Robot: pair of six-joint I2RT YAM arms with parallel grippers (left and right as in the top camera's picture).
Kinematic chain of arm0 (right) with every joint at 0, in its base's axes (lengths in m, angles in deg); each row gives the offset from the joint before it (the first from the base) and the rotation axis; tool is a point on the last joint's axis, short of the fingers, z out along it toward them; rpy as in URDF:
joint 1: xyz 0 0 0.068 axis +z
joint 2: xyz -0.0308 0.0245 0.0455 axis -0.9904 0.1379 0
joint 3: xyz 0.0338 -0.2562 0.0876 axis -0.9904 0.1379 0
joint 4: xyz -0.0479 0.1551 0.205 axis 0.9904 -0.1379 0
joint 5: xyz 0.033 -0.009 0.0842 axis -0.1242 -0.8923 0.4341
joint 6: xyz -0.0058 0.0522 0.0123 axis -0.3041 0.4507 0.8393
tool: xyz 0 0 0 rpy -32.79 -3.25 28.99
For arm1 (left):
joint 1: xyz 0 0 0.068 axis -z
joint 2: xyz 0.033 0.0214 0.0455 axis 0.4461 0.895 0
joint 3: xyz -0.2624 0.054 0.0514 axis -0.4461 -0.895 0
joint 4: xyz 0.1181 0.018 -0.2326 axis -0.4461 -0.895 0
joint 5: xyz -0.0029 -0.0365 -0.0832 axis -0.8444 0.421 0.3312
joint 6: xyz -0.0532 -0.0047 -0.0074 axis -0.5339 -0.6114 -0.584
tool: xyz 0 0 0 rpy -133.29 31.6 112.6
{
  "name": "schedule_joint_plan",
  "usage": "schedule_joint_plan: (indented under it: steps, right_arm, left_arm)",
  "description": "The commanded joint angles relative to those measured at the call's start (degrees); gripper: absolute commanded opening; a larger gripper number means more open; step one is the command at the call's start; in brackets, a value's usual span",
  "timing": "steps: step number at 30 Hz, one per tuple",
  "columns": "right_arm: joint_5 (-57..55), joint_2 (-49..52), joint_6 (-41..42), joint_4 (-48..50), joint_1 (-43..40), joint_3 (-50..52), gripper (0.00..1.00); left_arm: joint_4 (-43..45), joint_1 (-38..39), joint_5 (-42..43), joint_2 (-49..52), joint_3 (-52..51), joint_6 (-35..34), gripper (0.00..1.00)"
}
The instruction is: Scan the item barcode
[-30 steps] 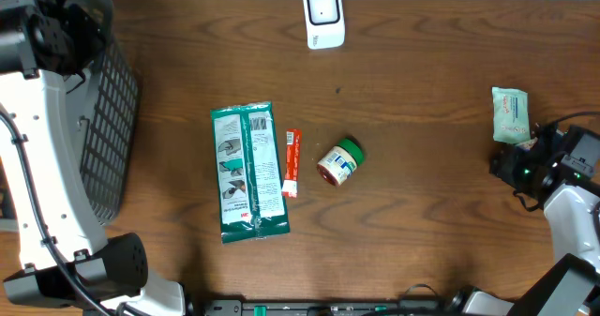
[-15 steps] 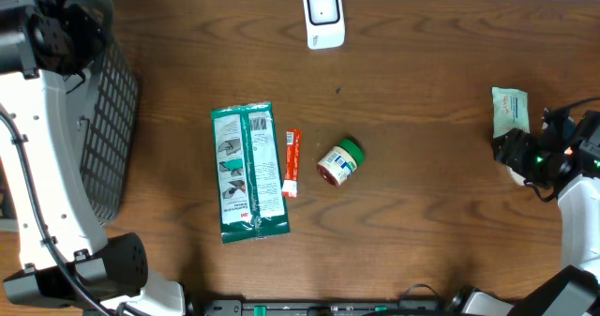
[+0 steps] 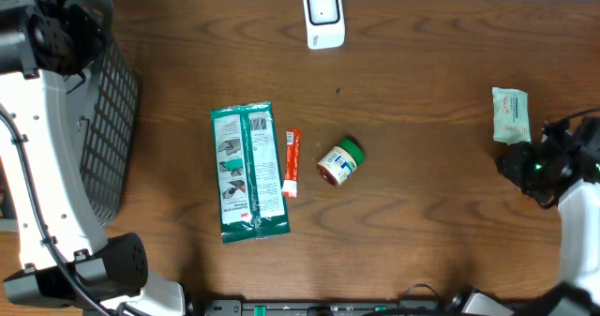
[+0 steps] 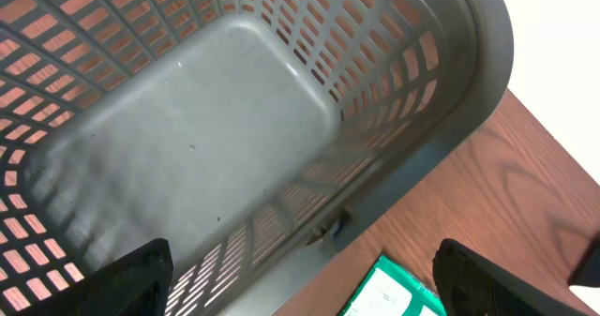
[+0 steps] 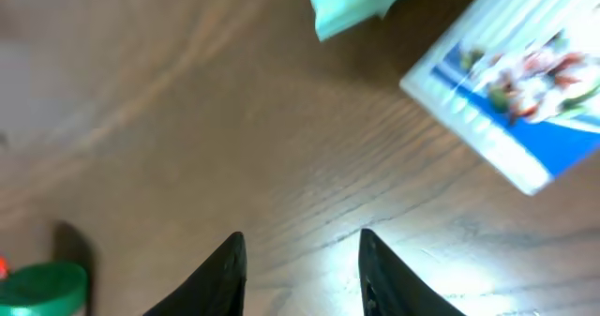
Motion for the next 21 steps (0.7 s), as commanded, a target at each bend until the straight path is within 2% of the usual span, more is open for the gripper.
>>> schedule_joint_plan:
  steps: [1, 2, 5, 11, 21]
  right_arm:
    - [-3.0, -6.4, 3.6, -0.5, -0.6, -1.4, 0.10]
    - [-7.0, -7.8, 4.9, -1.2, -0.9, -1.4, 0.01]
    - [-19.8, -10.1, 14.5, -4.0, -2.9, -1.3, 0.01]
    - [-21.2, -9.4, 21.6, -4.5, -8.5, 1.0, 0.01]
    - [-22.7, -4.2, 25.4, 10.7, -16.5, 12.0, 0.01]
  left_arm:
    - [-0.2, -0.2, -0.7, -0.5, 0.3, 0.1, 0.89]
    - [-0.2, -0.2, -0.7, -0.5, 0.3, 0.1, 0.88]
    - [-0.2, -0.2, -0.7, -0.5, 0.3, 0.1, 0.89]
    - [-0.2, -0.2, -0.7, -0.5, 0.3, 0.1, 0.89]
    - [-0.2, -0.2, -0.7, -0.5, 0.3, 0.1, 0.88]
